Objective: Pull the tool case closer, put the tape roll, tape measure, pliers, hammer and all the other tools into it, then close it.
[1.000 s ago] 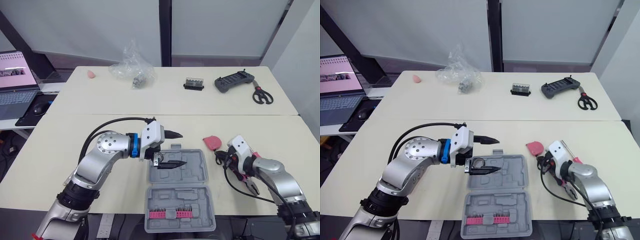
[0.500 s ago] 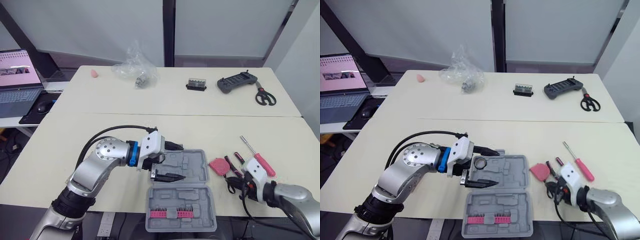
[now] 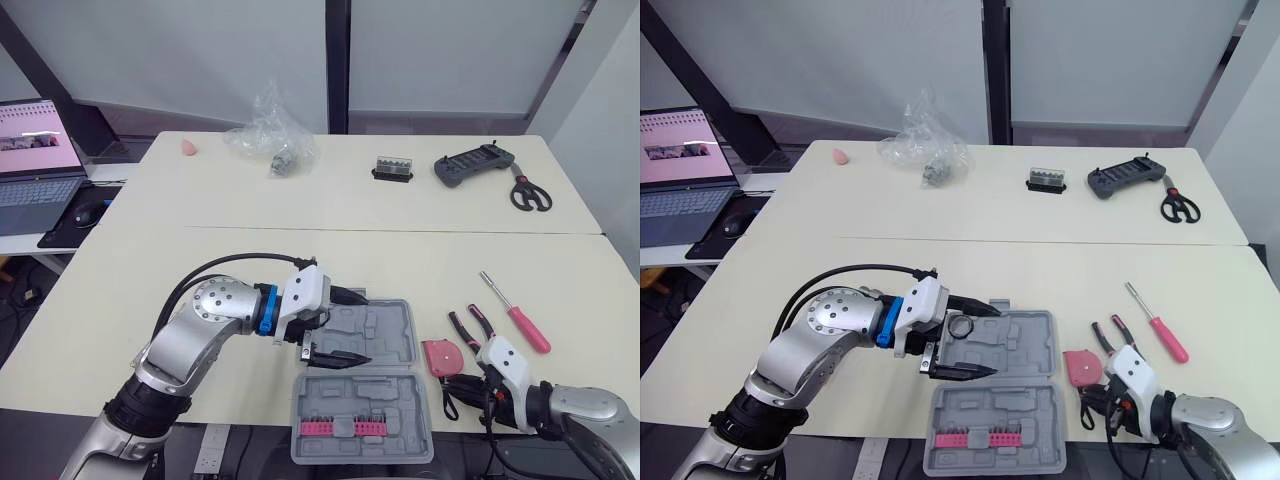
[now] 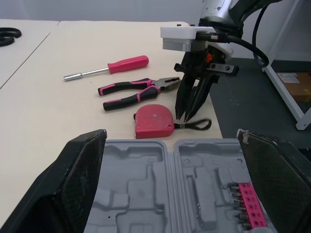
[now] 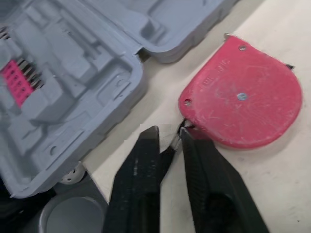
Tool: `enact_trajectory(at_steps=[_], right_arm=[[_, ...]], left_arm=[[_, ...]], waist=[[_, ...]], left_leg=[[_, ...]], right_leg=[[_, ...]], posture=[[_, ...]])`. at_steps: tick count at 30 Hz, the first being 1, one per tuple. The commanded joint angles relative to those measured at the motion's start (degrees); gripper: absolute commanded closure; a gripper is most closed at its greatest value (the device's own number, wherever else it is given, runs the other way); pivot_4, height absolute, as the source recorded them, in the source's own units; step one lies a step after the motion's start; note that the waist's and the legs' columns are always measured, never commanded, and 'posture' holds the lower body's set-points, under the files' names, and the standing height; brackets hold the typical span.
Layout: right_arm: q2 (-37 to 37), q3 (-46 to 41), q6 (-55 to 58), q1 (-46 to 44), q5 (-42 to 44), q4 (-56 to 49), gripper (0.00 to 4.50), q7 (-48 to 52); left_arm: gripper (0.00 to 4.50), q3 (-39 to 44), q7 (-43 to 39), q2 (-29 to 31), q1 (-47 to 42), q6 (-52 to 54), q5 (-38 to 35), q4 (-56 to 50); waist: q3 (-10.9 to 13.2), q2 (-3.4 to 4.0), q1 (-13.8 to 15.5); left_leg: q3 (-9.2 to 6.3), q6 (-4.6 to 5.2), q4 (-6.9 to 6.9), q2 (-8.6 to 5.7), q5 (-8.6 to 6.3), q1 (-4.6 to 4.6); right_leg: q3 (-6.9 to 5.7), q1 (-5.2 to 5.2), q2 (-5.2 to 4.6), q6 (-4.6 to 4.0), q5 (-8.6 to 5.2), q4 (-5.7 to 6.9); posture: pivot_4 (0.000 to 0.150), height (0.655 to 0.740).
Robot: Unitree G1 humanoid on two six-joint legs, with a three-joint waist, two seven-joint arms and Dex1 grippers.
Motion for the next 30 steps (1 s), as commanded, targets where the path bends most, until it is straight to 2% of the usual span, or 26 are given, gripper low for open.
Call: enact_trajectory(at_steps=[1,4,8,11,12,15,20,30], right_arm=[[-4.33,-3.60,0.28,-0.77,4.42,-3.24,2.75,5.93],[-6.86,-4.64,-4.54,-5.50,4.44,-0.74,2.12,9.52],[-11.74,3.47,-32.80,-13.47,-10.07,12.33,1.19,17.87],[-9.49,7.99,-46.60,-21.20,-12.73,24.26,0.20,22.47],[-8.73,8.85,-49.08,-22.99,-13.08,27.29,0.03,23.45],[-6.46,11.69,-54.11,-28.16,-13.81,36.69,0.03,27.13],[-4.03,14.52,-60.26,-33.04,-15.43,46.49,0.03,30.16],[0.19,16.51,-65.92,-38.15,-17.45,56.42,0.03,30.88]], left_arm=[[0.00,-0.02,-0.36,0.64,0.97,-1.28,-0.12,-2.37],[0.00,-0.01,0.09,0.34,1.99,-2.33,0.06,-2.95],[0.00,-0.11,0.36,-0.84,2.57,-7.65,1.70,-2.38],[0.00,-0.41,-0.23,-0.95,2.67,-12.01,3.58,-1.45],[0.00,-0.51,-0.24,-0.99,2.67,-12.56,3.87,-1.26],[0.00,-0.65,-0.04,-0.72,2.99,-13.31,4.48,-1.14],[0.00,-0.19,1.59,-0.87,4.49,-13.21,4.58,-2.77],[0.00,-0.43,3.21,-0.65,5.54,-11.80,4.48,-4.84]], waist=[[0.00,0.00,-0.11],[0.01,-0.01,-0.21],[0.01,-0.04,-0.15],[0.08,-0.16,-0.12],[0.08,-0.18,-0.14],[0.09,-0.18,-0.18],[0.09,-0.16,-0.17],[0.07,-0.14,-0.22]], left_leg=[[0.01,0.01,0.01,0.00,0.00,0.00],[-0.01,0.19,0.01,0.04,-0.10,0.03],[0.05,0.19,0.03,0.03,-0.10,0.06],[0.04,-0.03,-0.02,0.07,0.02,0.04],[0.05,-0.03,-0.02,0.06,0.02,0.00],[0.11,-0.04,-0.01,0.05,0.02,-0.03],[0.08,-0.04,-0.02,0.06,0.02,-0.01],[0.07,-0.04,0.00,0.05,0.02,0.01]], right_leg=[[0.01,0.00,0.00,0.00,0.00,0.00],[-0.02,0.02,0.03,0.00,0.00,0.02],[-0.01,0.05,0.03,0.02,-0.01,0.00],[-0.09,0.06,0.03,0.01,-0.01,-0.07],[-0.09,0.06,0.01,0.01,0.00,-0.10],[-0.06,0.07,-0.02,0.01,0.00,-0.18],[-0.06,0.05,-0.01,0.00,0.01,-0.16],[-0.03,0.04,-0.01,0.00,0.01,-0.08]], posture=[[0.150,0.7400],[0.150,0.7400],[0.150,0.7400],[0.150,0.7400],[0.150,0.7400],[0.150,0.7400],[0.150,0.7400],[0.150,0.7400]])
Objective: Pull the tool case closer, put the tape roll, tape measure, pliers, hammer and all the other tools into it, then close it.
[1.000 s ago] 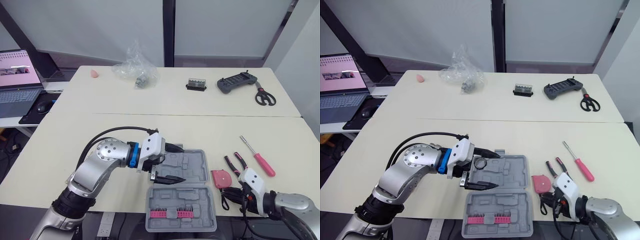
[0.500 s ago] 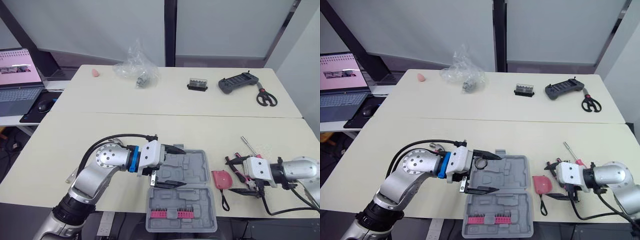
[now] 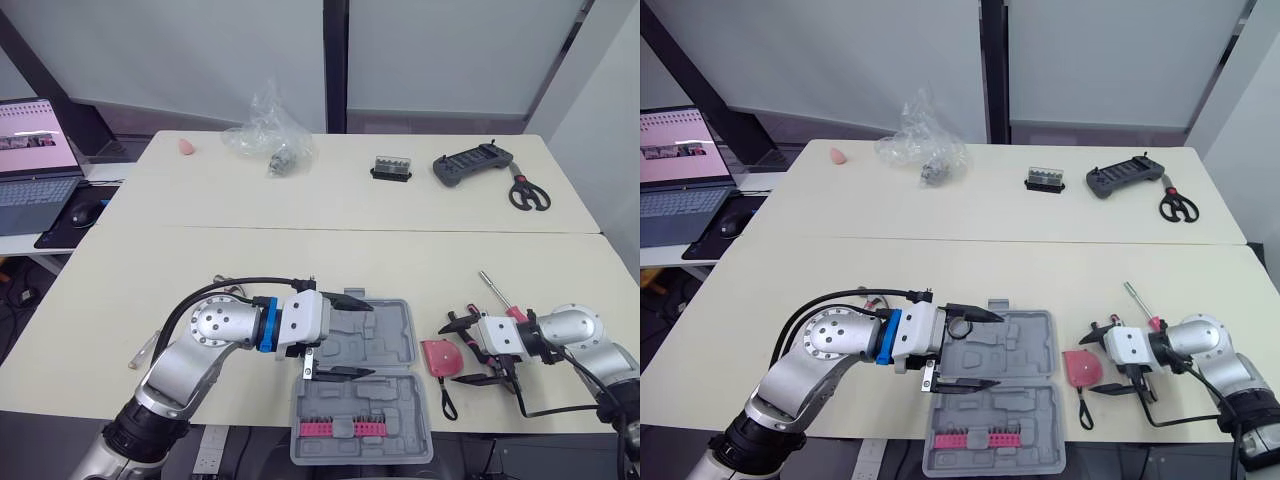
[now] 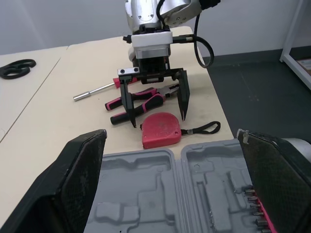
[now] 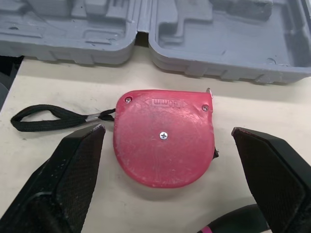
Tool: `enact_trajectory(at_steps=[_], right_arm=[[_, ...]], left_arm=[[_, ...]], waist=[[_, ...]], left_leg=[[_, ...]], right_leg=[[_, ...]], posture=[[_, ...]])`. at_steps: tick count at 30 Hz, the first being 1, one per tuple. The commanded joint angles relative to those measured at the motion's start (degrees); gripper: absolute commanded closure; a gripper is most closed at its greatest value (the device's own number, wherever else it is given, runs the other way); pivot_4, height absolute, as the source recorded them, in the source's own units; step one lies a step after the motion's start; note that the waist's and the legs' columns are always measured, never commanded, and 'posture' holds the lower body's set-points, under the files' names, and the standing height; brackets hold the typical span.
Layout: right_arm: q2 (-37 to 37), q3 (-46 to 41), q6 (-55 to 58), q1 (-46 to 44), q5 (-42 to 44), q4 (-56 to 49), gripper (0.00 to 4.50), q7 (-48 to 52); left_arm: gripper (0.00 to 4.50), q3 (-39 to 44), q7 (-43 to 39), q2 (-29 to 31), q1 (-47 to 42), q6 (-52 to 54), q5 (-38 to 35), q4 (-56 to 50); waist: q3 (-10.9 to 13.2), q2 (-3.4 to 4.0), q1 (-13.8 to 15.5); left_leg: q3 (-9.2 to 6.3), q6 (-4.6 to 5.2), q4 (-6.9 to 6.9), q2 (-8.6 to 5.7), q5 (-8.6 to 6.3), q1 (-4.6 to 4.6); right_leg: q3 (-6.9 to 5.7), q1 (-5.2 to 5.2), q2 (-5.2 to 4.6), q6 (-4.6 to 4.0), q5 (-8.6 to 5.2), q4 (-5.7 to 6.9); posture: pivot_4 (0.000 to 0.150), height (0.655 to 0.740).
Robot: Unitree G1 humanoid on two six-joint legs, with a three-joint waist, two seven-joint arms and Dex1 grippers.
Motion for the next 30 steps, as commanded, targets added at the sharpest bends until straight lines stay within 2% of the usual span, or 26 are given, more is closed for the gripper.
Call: enact_trajectory(at_steps=[1,11,14,16,17,19,22,27,30], right_arm=[[0.49,0.33,-1.13,-0.95,-0.34,0.72,0.03,0.63],[2.66,0.67,-1.35,-2.11,-2.36,4.02,0.03,-0.86],[2.96,0.27,-1.16,-2.18,-2.13,4.24,0.58,-1.22],[2.98,0.15,-1.11,-2.14,-2.05,4.22,1.20,-1.26],[2.90,0.00,-0.97,-1.99,-1.83,3.97,1.35,-1.21],[2.48,-0.42,-0.50,-1.46,-1.18,2.78,1.35,-1.01],[0.92,-1.53,1.10,-0.54,-0.27,-1.78,1.35,-1.17],[-3.82,-2.23,17.62,1.07,-2.05,-21.40,1.35,-3.72],[-3.18,-0.11,30.11,-1.79,-4.92,-31.00,1.35,-6.13]], left_arm=[[0.00,0.09,0.55,0.08,-0.32,0.34,-0.45,-2.24],[0.00,-0.61,0.88,-0.30,-1.18,0.25,0.45,-1.70],[0.00,-1.00,0.37,0.09,-1.22,-0.32,0.93,-1.38],[0.00,-1.09,0.19,0.06,-1.27,-0.43,0.96,-1.23],[0.00,-1.17,0.14,-0.02,-1.35,-0.50,1.00,-1.07],[0.00,-1.15,0.13,-0.17,-1.43,-0.79,1.13,-0.66],[0.00,-0.04,1.12,-0.43,-0.64,-0.71,0.79,-0.29],[0.00,5.32,4.93,0.56,4.55,1.98,-1.88,-1.96],[0.00,8.33,6.65,1.26,7.84,3.20,-2.98,-3.29]], waist=[[0.00,0.01,0.02],[-0.01,0.01,-0.04],[-0.01,0.01,-0.03],[-0.01,0.02,-0.03],[-0.01,0.02,-0.03],[-0.01,0.02,-0.03],[-0.01,0.02,-0.03],[-0.04,0.13,-0.16],[-0.04,0.13,-0.14]], left_leg=[[0.00,0.00,0.00,0.00,0.00,0.00],[0.00,0.00,0.00,0.00,0.00,0.01],[0.01,0.00,0.01,-0.01,0.00,0.00],[0.00,0.00,0.00,0.00,0.00,0.01],[0.00,0.00,0.00,0.00,0.00,0.01],[0.00,0.00,0.00,0.00,0.00,0.01],[0.00,0.00,0.00,0.00,0.00,0.01],[0.00,0.00,-0.01,-0.01,0.00,-0.01],[-0.06,0.00,-0.02,0.00,0.00,-0.01]], right_leg=[[0.00,0.00,0.00,0.00,0.00,0.00],[0.01,-0.01,0.00,0.00,0.00,0.02],[0.03,-0.01,0.00,0.00,0.00,0.02],[0.02,-0.01,0.00,0.00,0.00,0.02],[0.02,-0.01,0.00,0.00,0.00,0.02],[0.02,-0.01,0.00,-0.01,0.00,0.02],[0.03,-0.01,0.00,0.00,0.00,0.02],[0.08,-0.10,0.00,0.00,0.00,0.03],[0.07,-0.13,0.04,-0.01,0.00,0.07]], posture=[[0.150,0.7400],[0.150,0.7400],[0.150,0.7400],[0.150,0.7400],[0.150,0.7400],[0.150,0.7400],[0.150,0.7400],[0.150,0.7400],[0.150,0.7400]])
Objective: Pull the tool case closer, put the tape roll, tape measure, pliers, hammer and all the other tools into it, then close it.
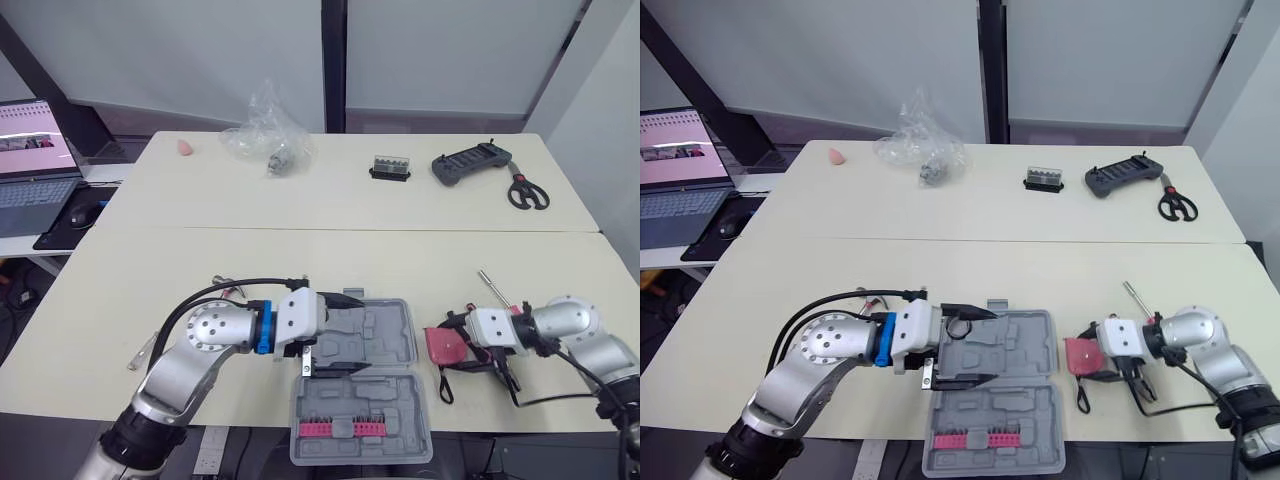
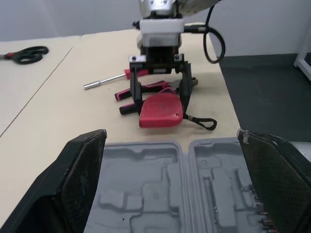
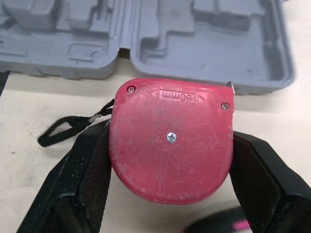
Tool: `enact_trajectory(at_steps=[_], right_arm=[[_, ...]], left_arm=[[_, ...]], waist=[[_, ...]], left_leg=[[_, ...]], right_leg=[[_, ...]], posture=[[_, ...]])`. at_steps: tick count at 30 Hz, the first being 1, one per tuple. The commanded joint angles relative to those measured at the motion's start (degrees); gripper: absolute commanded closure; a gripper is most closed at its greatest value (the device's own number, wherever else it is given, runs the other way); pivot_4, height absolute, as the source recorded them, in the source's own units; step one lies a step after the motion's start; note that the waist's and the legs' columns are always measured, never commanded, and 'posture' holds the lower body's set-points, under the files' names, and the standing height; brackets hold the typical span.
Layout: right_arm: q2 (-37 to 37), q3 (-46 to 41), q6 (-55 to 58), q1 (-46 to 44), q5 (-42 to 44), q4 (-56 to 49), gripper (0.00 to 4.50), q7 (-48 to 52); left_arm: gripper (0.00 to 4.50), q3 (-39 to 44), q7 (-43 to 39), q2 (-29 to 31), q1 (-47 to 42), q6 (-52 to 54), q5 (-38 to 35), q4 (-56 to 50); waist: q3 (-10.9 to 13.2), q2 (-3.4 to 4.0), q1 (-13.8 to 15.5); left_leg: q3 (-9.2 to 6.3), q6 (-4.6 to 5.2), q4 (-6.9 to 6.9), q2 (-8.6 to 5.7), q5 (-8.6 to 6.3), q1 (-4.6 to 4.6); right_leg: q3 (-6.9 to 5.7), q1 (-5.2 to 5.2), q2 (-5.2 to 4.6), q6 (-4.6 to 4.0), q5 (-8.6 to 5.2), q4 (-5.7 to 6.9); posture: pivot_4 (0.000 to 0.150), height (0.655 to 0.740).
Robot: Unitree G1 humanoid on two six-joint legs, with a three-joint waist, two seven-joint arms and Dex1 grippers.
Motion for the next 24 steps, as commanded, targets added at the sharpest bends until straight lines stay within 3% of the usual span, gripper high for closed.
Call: enact_trajectory(at_steps=[1,7,24], right_arm=[[1.65,2.11,12.80,-3.83,-2.39,-10.65,1.35,-2.33],[7.22,9.78,23.54,-10.58,-9.19,-14.26,1.35,-4.78],[13.67,19.37,22.53,-16.32,-20.08,-4.88,1.35,-9.67]], left_arm=[[0.00,3.75,2.07,0.68,2.01,1.34,-2.43,-3.59],[0.00,5.56,3.70,1.27,3.24,3.63,-3.79,-5.16],[0.00,5.89,3.64,3.29,4.21,2.67,-2.75,-3.92]], waist=[[0.00,0.00,0.04],[0.00,-0.01,0.46],[0.01,-0.01,0.13]], left_leg=[[0.00,0.00,0.01,0.00,0.00,0.00],[-0.06,-0.01,0.01,-0.02,0.00,-0.02],[-0.08,-0.02,-0.03,-0.05,0.00,-0.07]], right_leg=[[0.02,-0.02,0.00,0.00,0.00,0.03],[-0.02,0.01,-0.01,0.00,0.00,0.01],[0.00,-0.09,-0.03,-0.02,0.00,-0.01]], posture=[[0.150,0.7400],[0.150,0.7400],[0.150,0.7400]])
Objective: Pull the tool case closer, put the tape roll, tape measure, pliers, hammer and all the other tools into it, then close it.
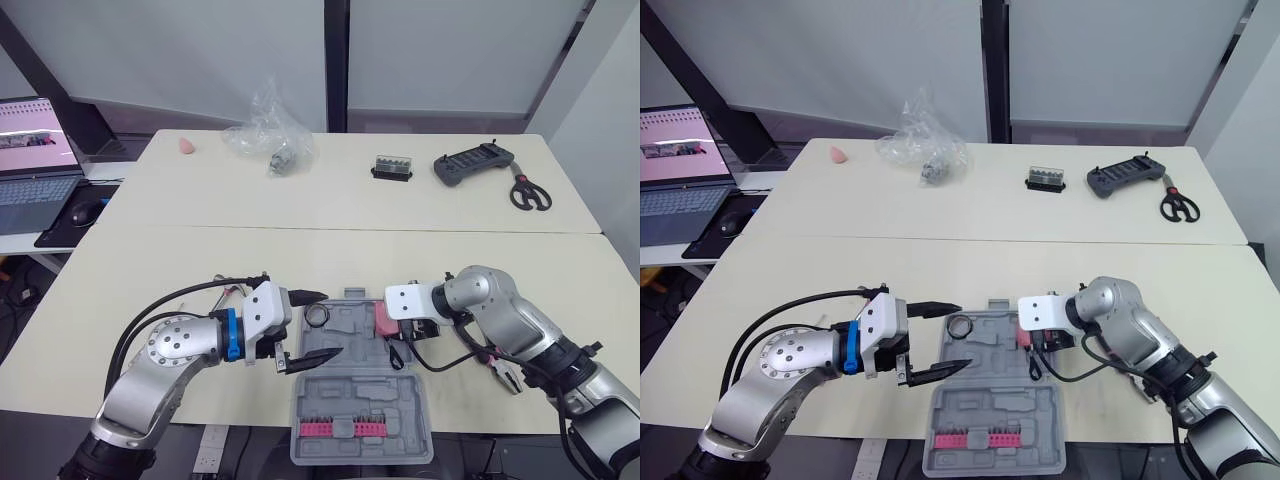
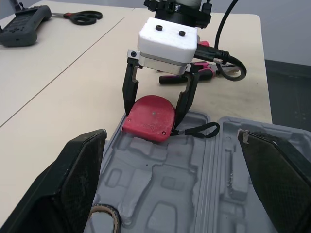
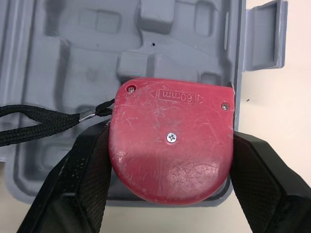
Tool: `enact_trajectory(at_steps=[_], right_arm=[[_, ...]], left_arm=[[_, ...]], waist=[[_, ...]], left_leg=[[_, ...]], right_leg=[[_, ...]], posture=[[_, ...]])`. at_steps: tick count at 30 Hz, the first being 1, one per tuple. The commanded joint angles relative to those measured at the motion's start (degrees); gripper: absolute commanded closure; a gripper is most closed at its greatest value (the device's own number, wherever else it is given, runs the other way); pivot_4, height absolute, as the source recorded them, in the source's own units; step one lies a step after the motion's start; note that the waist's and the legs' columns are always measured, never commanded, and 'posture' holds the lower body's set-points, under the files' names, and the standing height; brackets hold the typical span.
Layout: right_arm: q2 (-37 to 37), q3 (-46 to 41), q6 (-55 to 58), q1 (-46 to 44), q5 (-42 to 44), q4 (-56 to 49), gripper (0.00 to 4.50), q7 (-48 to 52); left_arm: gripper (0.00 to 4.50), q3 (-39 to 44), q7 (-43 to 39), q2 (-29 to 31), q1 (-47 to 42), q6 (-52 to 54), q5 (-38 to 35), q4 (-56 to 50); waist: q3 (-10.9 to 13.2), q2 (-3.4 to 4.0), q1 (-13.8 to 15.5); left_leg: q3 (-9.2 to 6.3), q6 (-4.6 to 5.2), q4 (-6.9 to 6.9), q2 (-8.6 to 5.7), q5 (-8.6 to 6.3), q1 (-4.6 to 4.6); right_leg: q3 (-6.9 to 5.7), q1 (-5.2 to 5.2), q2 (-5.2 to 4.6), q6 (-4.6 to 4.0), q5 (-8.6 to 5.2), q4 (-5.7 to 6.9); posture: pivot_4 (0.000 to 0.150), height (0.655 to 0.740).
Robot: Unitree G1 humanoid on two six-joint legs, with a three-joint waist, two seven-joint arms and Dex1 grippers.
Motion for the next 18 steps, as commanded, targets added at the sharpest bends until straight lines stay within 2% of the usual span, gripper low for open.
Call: enact_trajectory(at_steps=[1,7,11,18], right_arm=[[0.12,0.36,-2.11,-0.99,-1.56,0.53,1.35,-0.77],[0.23,-0.01,-3.21,-0.64,-2.05,1.47,1.35,-1.27],[0.45,-0.68,-2.89,-0.47,-1.65,0.84,0.03,-1.77],[-2.75,-6.35,0.26,0.38,4.38,-6.23,0.03,1.72]], left_arm=[[0.00,0.83,0.04,0.38,-0.20,-0.94,-0.16,-0.62],[0.00,0.51,-0.34,0.55,-0.47,-1.06,0.07,-0.36],[0.00,0.00,-0.47,0.33,-1.14,-1.51,0.57,0.43],[0.00,-0.75,-1.01,0.05,-2.43,-2.27,0.93,1.98]], waist=[[0.00,0.00,-0.01],[0.00,0.00,-0.04],[0.00,0.00,-0.05],[0.01,0.01,0.04]], left_leg=[[0.00,0.00,0.00,0.00,0.00,0.00],[0.00,0.00,0.00,0.00,0.00,0.00],[0.00,0.00,0.00,0.00,0.00,0.01],[0.00,0.00,0.00,0.00,0.00,-0.01]], right_leg=[[0.00,0.00,0.00,0.00,0.00,0.00],[0.00,0.01,0.00,0.00,0.00,0.01],[0.00,0.00,0.01,0.00,0.00,0.01],[0.01,0.00,0.00,0.00,0.00,0.00]], posture=[[0.150,0.7400],[0.150,0.7400],[0.150,0.7400],[0.150,0.7400]])
